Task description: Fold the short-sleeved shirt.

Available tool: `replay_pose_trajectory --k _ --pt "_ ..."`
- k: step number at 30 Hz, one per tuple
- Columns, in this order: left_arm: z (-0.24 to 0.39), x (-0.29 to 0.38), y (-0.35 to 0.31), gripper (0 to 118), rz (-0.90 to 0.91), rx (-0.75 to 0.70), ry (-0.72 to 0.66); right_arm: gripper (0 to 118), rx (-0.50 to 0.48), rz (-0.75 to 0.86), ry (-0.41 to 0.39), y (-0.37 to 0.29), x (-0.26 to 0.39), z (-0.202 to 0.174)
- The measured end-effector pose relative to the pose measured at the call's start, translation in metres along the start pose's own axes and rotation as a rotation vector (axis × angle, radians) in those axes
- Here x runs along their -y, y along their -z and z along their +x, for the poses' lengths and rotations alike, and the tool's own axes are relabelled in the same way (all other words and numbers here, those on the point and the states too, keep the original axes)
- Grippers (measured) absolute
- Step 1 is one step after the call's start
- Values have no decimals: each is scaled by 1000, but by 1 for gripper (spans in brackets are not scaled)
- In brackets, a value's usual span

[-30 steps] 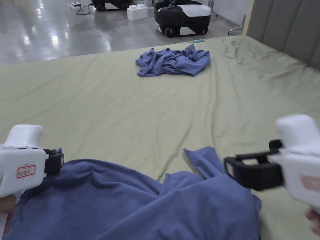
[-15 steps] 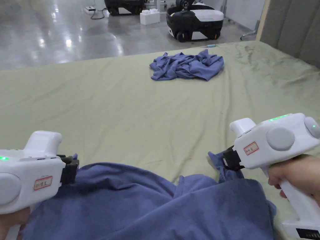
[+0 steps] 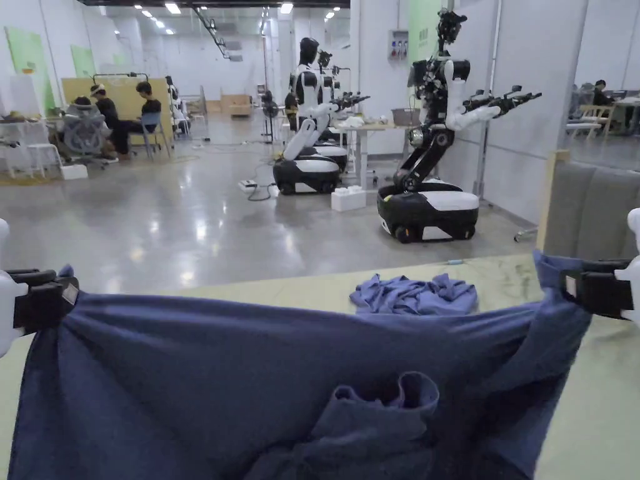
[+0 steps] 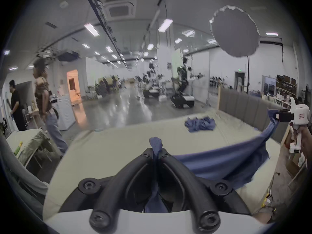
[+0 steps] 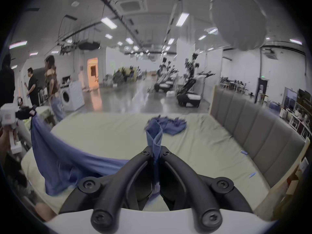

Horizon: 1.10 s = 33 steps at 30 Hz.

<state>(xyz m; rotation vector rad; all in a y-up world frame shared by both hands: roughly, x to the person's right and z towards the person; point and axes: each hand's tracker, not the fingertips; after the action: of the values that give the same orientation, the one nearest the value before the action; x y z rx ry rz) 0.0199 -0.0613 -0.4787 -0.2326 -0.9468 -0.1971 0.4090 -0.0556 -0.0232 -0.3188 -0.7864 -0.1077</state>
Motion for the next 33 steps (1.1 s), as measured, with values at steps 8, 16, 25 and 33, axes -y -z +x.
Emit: replay_pose_trajectory --k 8,16,25,33 --pt "-35 -59 -52 3 109 3 -43 8 -25 164 -35 -16 -74 -4" --pt "-52 -109 -7 3 120 -50 -94 8 34 207 -129 39 -144 -38" --pt "-64 -177 94 3 155 -197 -8 8 120 333 -184 143 -258 -72" --pt "-84 -229 148 3 238 -272 2 8 147 465 -152 186 -347 -85"
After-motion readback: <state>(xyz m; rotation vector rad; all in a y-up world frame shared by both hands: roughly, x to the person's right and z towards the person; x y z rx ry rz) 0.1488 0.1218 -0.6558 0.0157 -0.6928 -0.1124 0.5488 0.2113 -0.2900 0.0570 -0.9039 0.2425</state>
